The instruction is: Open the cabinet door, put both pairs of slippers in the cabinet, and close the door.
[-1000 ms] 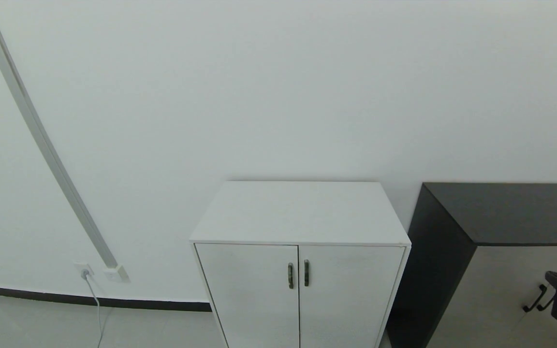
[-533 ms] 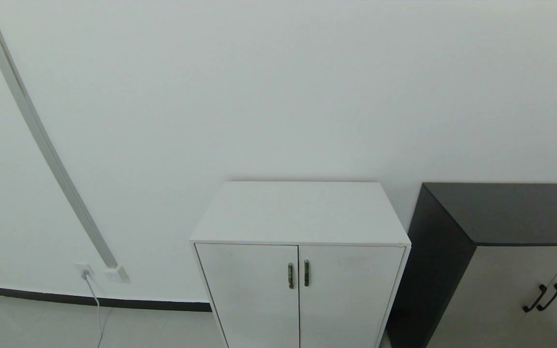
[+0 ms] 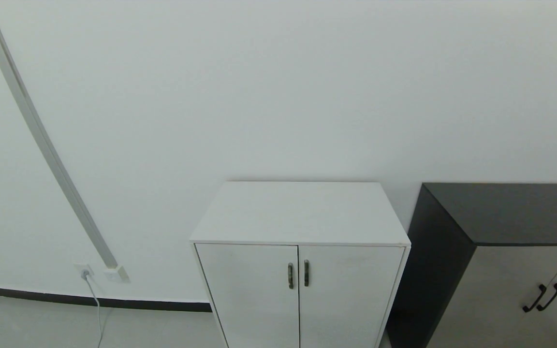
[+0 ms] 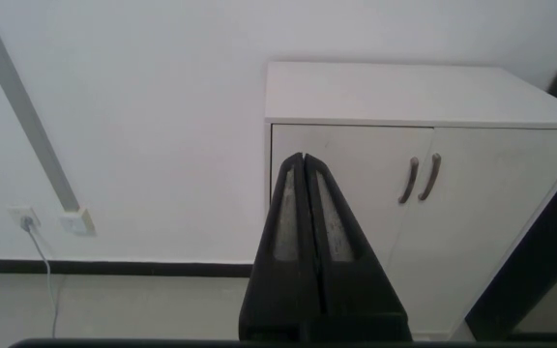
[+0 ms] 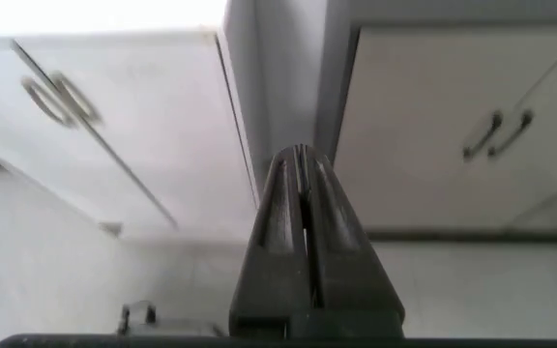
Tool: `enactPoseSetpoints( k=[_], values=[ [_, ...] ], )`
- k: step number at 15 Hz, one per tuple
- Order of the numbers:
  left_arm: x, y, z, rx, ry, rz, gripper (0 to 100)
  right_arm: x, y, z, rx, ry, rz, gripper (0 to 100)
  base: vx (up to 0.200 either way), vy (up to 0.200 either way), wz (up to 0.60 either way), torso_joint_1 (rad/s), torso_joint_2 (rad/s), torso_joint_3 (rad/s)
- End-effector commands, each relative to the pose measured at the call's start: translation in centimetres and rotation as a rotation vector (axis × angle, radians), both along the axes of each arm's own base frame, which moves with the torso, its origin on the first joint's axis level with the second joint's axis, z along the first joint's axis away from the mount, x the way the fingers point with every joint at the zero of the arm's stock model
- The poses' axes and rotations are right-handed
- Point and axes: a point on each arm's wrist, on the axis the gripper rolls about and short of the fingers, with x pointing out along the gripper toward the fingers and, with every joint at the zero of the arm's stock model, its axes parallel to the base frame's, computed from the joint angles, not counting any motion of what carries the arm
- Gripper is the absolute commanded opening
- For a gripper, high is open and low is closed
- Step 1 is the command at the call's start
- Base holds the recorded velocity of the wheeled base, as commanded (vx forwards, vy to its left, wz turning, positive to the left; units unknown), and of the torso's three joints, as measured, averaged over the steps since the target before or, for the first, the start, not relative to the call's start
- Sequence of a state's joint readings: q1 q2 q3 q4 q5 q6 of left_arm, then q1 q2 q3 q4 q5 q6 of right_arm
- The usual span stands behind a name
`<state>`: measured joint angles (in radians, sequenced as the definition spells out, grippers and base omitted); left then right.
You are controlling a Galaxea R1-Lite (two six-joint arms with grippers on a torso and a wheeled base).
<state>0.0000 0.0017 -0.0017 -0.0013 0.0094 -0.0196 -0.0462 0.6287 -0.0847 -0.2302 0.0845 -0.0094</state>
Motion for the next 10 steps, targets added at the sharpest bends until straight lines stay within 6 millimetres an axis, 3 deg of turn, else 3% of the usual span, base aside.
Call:
enactPoseSetpoints(
  k=[1, 5, 10],
  values=[
    [0.0, 0.0, 0.0, 0.0, 0.0, 0.0, 0, -1.7, 0.1, -0.2, 0.019, -0.071, 0.026, 0, 0.0, 0.0, 0.0, 0.0, 0.0, 0.0],
    [0.0, 0.0, 0.0, 0.0, 0.0, 0.0, 0, -3.5, 0.3, -1.9, 0.036, -0.003, 0.042, 0, 0.0, 0.0, 0.0, 0.0, 0.0, 0.0],
    [0.0, 0.0, 0.0, 0.0, 0.0, 0.0, 0, -3.8, 0.3, -2.5, 0.033, 0.005, 0.06, 0, 0.0, 0.0, 0.0, 0.0, 0.0, 0.0]
  ],
)
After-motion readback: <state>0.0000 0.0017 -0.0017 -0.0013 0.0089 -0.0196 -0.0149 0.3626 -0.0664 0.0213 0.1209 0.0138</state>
